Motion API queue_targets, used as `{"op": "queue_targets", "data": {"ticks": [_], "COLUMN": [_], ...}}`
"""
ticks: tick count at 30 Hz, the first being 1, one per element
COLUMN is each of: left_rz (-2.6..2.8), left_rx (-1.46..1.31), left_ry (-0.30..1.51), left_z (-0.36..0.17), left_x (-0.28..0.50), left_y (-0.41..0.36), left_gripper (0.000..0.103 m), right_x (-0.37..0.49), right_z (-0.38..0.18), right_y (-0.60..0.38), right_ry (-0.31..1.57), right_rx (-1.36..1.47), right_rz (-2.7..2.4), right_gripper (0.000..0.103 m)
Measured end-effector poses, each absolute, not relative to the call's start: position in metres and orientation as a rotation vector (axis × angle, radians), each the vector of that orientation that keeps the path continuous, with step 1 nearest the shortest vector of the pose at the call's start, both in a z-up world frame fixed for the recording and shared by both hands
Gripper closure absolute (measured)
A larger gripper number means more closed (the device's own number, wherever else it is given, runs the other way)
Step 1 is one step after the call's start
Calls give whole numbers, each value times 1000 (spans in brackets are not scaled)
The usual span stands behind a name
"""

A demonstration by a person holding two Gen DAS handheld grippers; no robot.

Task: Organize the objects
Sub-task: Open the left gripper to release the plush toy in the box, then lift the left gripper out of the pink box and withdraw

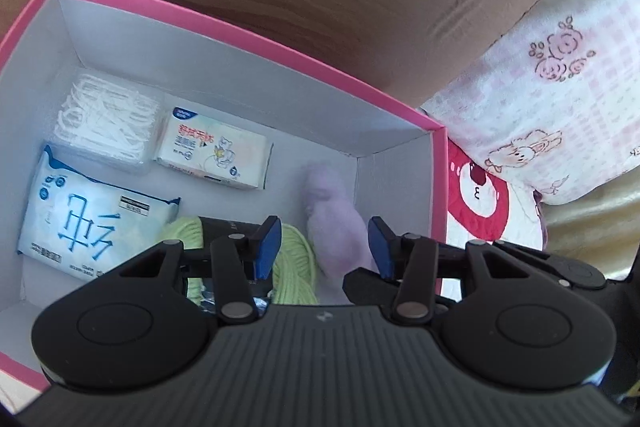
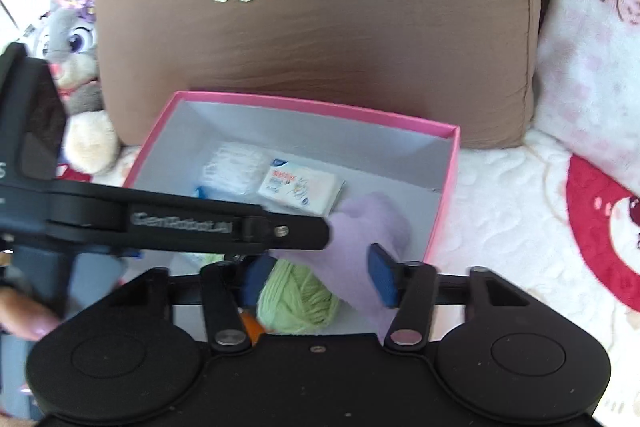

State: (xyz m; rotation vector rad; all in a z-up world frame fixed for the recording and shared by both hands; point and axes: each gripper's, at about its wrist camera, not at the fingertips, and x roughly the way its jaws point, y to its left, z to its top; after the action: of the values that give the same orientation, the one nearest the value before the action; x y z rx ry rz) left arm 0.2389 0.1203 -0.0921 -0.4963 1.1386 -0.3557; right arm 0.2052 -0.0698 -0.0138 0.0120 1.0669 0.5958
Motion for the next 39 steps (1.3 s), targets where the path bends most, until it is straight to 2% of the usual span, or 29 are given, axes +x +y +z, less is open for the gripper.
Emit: {"op": "queue_targets", "data": {"ticks": [2, 7, 19, 39], "left_rz": [-357, -364, -354, -342], "left_rx": [-477, -377, -242, -165], "left_ry": [1145, 1144, 1083, 935], "left_z": [-96, -101, -64, 19], "left_x": [239, 233, 194, 94], "left_y": [113, 91, 78, 87], "left_gripper": [70, 75, 74, 59], "right_x": [199, 182, 149, 58], "right_z": [-13, -10, -2, 55], "right_y": [-71, -83, -98, -104], "right_ry": [1037, 1007, 935, 756], "right_rx": [-34, -25, -53, -176], "right_rz": [593, 626, 693, 675], "right_gripper": [53, 53, 53, 49]}}
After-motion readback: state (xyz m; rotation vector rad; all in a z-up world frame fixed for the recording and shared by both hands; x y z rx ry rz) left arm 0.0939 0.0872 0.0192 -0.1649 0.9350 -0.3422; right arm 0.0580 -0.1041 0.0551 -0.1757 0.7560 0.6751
